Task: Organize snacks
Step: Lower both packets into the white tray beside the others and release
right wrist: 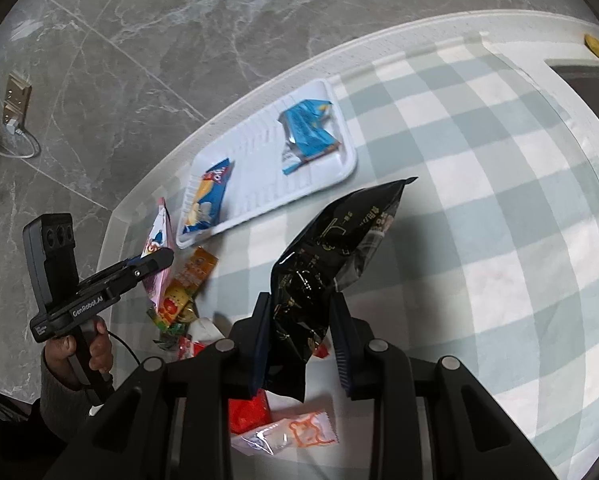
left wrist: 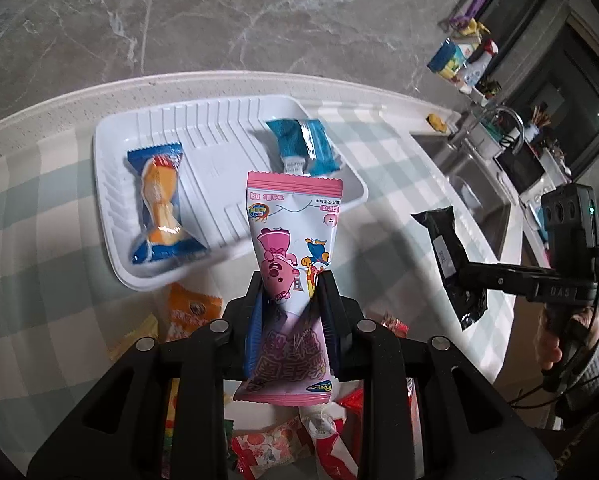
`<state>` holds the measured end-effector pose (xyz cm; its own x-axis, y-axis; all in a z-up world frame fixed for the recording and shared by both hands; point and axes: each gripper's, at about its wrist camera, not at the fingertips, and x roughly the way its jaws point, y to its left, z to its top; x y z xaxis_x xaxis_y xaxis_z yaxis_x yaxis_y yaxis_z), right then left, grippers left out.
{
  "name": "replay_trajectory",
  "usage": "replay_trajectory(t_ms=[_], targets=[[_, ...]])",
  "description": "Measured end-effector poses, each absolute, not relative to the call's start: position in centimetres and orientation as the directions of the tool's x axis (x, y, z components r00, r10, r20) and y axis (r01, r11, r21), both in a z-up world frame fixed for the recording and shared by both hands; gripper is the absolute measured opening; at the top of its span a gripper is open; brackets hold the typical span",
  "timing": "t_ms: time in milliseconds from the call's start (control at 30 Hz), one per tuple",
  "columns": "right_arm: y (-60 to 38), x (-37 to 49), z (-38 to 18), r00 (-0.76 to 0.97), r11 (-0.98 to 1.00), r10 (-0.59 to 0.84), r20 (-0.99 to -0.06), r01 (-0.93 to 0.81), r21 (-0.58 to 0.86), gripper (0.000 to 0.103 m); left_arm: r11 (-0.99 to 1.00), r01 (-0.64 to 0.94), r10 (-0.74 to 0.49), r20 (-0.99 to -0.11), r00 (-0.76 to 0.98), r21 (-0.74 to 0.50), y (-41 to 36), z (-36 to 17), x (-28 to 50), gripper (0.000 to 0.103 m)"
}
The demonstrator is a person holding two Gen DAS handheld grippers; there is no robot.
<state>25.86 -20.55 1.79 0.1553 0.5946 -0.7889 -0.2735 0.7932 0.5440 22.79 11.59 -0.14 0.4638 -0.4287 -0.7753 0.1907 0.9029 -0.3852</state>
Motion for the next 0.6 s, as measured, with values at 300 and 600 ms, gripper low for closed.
replay_trajectory(t_ms=[300, 600], targets=[[-18.0, 28.0, 3.5, 0.149, 0.76, 0.62, -0.77, -0.358, 0.542, 0.03, 0.893, 0.149, -0.441, -0.755, 0.485, -0.425, 12.7, 0.6, 24.7, 0.024], [-13.8, 31.6, 4.3, 0.112, 0.71, 0.631, -0.767, -0.481, 0.514, 0.03, 0.897, 0.09, -0.418, -0.762, 0.494, -0.433, 13.0, 0.5, 28.0, 0.024]])
